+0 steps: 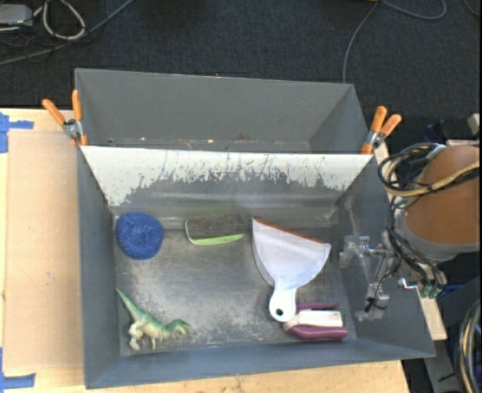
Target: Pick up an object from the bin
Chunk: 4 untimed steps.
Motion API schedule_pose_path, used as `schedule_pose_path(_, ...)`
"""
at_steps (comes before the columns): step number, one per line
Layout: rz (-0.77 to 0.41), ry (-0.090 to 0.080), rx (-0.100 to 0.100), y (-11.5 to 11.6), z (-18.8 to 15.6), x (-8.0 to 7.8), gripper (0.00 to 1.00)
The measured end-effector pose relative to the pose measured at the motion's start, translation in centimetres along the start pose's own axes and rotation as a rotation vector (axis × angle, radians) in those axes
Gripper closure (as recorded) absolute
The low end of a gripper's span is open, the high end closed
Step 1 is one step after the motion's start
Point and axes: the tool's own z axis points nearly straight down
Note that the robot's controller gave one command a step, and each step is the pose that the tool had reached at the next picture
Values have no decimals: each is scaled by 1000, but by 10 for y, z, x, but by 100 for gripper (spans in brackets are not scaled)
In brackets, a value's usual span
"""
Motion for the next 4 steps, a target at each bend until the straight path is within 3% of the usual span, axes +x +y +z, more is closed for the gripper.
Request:
schedule_pose_path(1,0,0,0,0,0,0,0)
schedule_pose_path(2,23,-2,1,29,51,-15,0)
schedule_pose_path(4,14,-6,5,81,64,-28,0)
